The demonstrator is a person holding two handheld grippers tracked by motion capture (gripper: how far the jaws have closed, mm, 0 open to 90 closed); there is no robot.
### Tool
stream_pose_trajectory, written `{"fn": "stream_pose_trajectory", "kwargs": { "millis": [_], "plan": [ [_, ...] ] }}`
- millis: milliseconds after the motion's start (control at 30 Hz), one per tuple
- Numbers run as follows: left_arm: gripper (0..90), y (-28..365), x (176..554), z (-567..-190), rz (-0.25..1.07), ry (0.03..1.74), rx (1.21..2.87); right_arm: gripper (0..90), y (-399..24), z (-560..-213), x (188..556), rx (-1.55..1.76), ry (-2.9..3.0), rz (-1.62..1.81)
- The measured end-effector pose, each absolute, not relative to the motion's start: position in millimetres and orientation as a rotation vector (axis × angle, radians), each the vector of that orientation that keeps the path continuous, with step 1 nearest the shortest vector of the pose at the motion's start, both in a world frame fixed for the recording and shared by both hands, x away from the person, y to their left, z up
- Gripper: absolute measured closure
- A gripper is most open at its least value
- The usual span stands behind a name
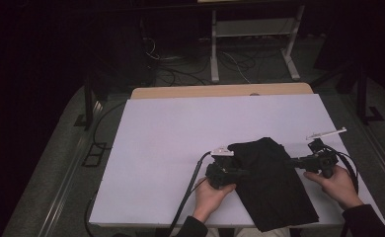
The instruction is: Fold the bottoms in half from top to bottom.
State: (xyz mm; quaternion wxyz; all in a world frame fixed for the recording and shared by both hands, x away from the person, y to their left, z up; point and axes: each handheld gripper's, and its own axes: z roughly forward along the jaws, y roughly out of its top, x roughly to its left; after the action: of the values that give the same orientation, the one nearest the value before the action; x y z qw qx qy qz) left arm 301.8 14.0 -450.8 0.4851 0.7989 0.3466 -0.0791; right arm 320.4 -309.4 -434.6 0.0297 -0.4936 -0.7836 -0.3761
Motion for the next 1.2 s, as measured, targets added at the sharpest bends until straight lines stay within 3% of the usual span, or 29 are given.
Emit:
{"fn": "stream_pose_trajectory", "kwargs": {
  "millis": [567, 800, 1200],
  "plan": [
    [84.1, 17, 303, -457, -0.207, 0.857, 1.933, 13.2, -309, -430, 327, -1.490, -2.408, -1.261],
    [84.1, 17, 303, -458, -0.205, 0.857, 1.939, 8.6, -307, -425, 335, -1.446, -2.401, -1.341],
    [83.9, 16, 302, -458, -0.201, 0.846, 1.941, 8.5, -297, -418, 356, -1.428, -2.423, -1.368]
  ]
}}
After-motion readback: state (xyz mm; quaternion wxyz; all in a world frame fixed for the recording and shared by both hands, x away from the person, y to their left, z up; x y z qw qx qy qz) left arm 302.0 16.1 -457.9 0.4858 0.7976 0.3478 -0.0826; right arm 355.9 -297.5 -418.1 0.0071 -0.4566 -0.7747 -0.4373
